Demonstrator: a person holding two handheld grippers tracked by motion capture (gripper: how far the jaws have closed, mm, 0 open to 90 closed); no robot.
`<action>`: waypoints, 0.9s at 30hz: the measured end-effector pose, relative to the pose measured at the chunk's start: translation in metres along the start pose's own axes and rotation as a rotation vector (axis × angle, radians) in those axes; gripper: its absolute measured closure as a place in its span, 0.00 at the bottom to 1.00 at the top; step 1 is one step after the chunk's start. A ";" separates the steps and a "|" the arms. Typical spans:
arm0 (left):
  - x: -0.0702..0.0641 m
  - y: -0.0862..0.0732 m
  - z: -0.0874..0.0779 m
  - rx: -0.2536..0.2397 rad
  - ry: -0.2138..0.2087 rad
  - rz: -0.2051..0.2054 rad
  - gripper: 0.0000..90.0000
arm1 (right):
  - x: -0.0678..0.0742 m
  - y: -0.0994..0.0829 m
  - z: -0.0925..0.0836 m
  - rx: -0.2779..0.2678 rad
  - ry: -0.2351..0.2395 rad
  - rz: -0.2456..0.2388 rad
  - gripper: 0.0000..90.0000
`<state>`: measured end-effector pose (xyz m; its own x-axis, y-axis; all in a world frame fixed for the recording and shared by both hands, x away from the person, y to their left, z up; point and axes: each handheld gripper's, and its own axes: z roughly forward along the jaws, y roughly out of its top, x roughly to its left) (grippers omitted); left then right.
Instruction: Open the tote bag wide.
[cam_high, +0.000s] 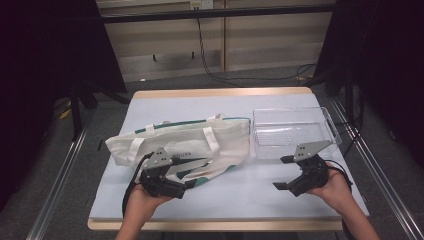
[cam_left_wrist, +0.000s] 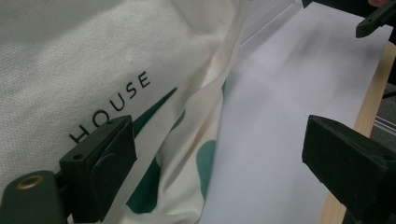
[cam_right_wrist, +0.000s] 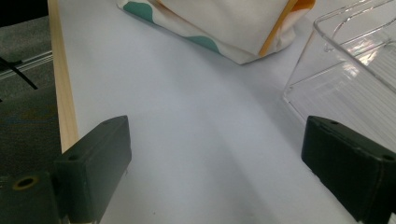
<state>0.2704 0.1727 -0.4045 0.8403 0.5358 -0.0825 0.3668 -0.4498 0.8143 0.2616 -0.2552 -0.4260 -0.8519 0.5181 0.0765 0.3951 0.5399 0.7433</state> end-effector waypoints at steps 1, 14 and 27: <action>0.000 0.000 0.000 0.000 0.000 0.000 0.11 | 0.000 0.001 0.000 -0.001 -0.001 -0.003 0.09; -0.001 0.004 -0.008 0.008 0.007 0.007 0.11 | 0.001 0.012 0.002 -0.010 0.024 -0.009 0.10; 0.003 0.013 -0.014 0.011 0.014 0.013 0.11 | 0.002 0.023 0.009 -0.005 0.057 -0.012 0.10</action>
<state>0.2720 0.1783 -0.3865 0.8394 0.5397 -0.0639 0.3602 -0.4644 0.8091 0.2727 -0.2356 -0.4148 -0.8747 0.4730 0.1055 0.3835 0.5424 0.7475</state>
